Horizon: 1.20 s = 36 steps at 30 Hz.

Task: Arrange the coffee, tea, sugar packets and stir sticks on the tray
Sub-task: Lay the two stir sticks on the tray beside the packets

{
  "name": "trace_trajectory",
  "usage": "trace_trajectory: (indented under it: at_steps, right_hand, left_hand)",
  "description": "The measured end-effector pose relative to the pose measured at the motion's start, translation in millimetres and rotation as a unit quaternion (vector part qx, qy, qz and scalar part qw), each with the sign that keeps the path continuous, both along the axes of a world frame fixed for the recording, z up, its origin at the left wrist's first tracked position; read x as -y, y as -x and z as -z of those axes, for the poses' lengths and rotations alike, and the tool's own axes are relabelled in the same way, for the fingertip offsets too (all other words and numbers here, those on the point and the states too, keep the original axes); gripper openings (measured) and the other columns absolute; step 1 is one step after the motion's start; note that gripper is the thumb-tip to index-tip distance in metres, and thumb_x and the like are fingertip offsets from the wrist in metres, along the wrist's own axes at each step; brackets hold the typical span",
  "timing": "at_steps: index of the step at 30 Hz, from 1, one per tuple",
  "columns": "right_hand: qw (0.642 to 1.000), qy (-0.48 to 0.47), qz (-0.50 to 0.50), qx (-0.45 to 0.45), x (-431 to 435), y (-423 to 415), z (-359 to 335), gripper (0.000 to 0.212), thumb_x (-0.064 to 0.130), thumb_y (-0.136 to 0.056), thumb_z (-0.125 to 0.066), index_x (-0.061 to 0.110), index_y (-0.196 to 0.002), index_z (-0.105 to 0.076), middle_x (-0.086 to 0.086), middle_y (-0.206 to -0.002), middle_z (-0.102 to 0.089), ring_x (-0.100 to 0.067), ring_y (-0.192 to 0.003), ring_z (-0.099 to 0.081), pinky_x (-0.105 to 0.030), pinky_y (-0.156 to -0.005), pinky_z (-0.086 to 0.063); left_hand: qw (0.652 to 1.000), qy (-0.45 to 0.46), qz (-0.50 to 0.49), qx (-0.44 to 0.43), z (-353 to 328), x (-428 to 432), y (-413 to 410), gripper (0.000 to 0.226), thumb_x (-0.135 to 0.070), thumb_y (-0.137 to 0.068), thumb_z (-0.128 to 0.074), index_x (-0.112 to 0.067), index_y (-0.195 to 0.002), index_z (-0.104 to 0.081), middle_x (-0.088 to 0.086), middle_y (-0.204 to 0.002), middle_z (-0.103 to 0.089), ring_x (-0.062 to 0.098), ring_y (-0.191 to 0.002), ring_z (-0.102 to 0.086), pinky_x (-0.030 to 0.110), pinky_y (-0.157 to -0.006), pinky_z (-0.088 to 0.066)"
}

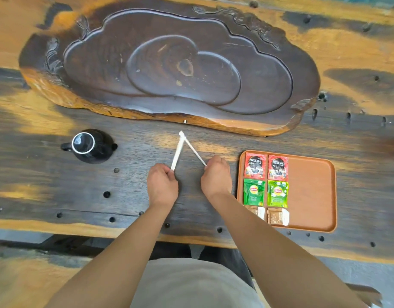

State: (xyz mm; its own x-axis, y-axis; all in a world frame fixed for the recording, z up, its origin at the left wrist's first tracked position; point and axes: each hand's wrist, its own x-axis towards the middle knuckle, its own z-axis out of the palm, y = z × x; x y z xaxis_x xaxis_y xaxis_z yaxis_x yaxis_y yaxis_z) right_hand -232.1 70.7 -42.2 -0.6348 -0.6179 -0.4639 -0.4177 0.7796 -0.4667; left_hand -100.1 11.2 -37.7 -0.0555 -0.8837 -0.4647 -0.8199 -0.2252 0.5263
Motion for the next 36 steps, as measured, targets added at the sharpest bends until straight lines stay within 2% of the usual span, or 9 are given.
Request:
trace_trajectory:
  at_steps: [6,9,15,19,22,24,28,32,36]
  right_hand:
    - [0.984,0.120,0.107,0.075,-42.0,30.8,-28.1,0.009,0.006,-0.094,-0.058,0.013,-0.097,-0.062,-0.004,-0.087,-0.065,-0.021,-0.081,-0.060,-0.028,-0.069,-0.042]
    - [0.973,0.141,0.175,0.059,-78.3,57.3,-41.6,0.008,0.008,-0.092,-0.061,0.015,-0.089,-0.063,0.002,-0.077,-0.064,-0.018,-0.073,-0.059,-0.030,-0.064,-0.044]
    - [0.960,0.116,0.250,0.051,-165.8,122.3,-53.4,0.013,0.008,-0.091,-0.064,0.015,-0.080,-0.062,0.003,-0.071,-0.063,-0.015,-0.064,-0.056,-0.032,-0.058,-0.044]
    - [0.966,0.043,0.251,0.034,-219.4,161.7,-48.0,0.011,0.009,-0.089,-0.064,0.014,-0.079,-0.063,0.000,-0.070,-0.065,-0.025,-0.067,-0.060,-0.037,-0.060,-0.047]
    - [0.975,-0.004,0.218,0.035,-247.2,184.8,-42.1,0.009,0.008,-0.088,-0.061,0.012,-0.080,-0.062,-0.003,-0.071,-0.064,-0.026,-0.067,-0.060,-0.032,-0.055,-0.047]
    - [0.982,-0.026,0.183,0.036,-258.0,195.4,-38.7,0.010,0.008,-0.089,-0.060,0.012,-0.080,-0.061,-0.002,-0.073,-0.064,-0.025,-0.069,-0.060,-0.030,-0.054,-0.043]
    - [0.985,-0.045,0.159,0.047,-265.0,208.9,-35.2,0.011,0.008,-0.090,-0.057,0.015,-0.085,-0.064,0.002,-0.076,-0.066,-0.023,-0.071,-0.064,-0.039,-0.057,-0.056]
    - [0.985,-0.050,0.152,0.062,-265.1,215.5,-32.5,0.011,0.008,-0.090,-0.057,0.016,-0.089,-0.065,0.001,-0.084,-0.068,-0.022,-0.079,-0.065,-0.037,-0.068,-0.057]
    - [0.987,-0.063,0.140,0.048,-266.4,217.2,-29.5,0.008,0.010,-0.090,-0.057,0.015,-0.090,-0.062,-0.001,-0.082,-0.066,-0.024,-0.075,-0.062,-0.032,-0.062,-0.050]
  left_hand:
    - [0.974,-0.123,-0.124,-0.143,-28.7,-6.4,16.4,0.012,-0.011,-0.093,-0.065,-0.015,-0.104,-0.060,-0.002,-0.088,-0.065,0.012,-0.079,-0.061,0.025,-0.072,-0.049]
    - [0.969,-0.158,-0.091,-0.168,-38.6,-22.9,39.2,0.017,-0.010,-0.093,-0.064,-0.019,-0.107,-0.062,0.001,-0.095,-0.069,0.016,-0.084,-0.064,0.034,-0.079,-0.056]
    - [0.966,-0.189,0.028,-0.175,-55.8,-79.6,114.0,0.021,-0.004,-0.090,-0.065,-0.022,-0.100,-0.061,0.002,-0.089,-0.071,0.018,-0.083,-0.069,0.037,-0.078,-0.059]
    - [0.961,-0.186,0.127,-0.161,-55.5,-122.7,167.2,0.020,-0.005,-0.087,-0.070,-0.018,-0.099,-0.059,0.002,-0.081,-0.069,0.015,-0.075,-0.068,0.033,-0.070,-0.058]
    - [0.954,-0.166,0.207,-0.137,-48.3,-150.6,201.0,0.021,-0.003,-0.084,-0.072,-0.017,-0.087,-0.056,-0.006,-0.077,-0.065,0.011,-0.073,-0.063,0.024,-0.061,-0.046]
    - [0.948,-0.159,0.249,-0.117,-42.0,-166.3,220.0,0.024,-0.002,-0.082,-0.070,-0.019,-0.078,-0.054,-0.008,-0.080,-0.065,0.014,-0.076,-0.064,0.026,-0.060,-0.046]
    - [0.944,-0.149,0.291,-0.048,-33.6,-190.2,251.7,0.028,-0.001,-0.079,-0.062,-0.025,-0.070,-0.051,0.000,-0.078,-0.065,0.023,-0.075,-0.065,0.032,-0.063,-0.053]
    - [0.936,-0.148,0.319,-0.002,-27.8,-205.1,270.4,0.022,0.005,-0.078,-0.055,-0.017,-0.081,-0.058,0.007,-0.089,-0.067,0.028,-0.083,-0.064,0.033,-0.065,-0.052]
    - [0.930,-0.124,0.344,0.030,-25.5,-213.4,279.4,0.023,0.008,-0.082,-0.053,-0.008,-0.094,-0.064,0.013,-0.097,-0.068,0.032,-0.092,-0.065,0.039,-0.074,-0.055]
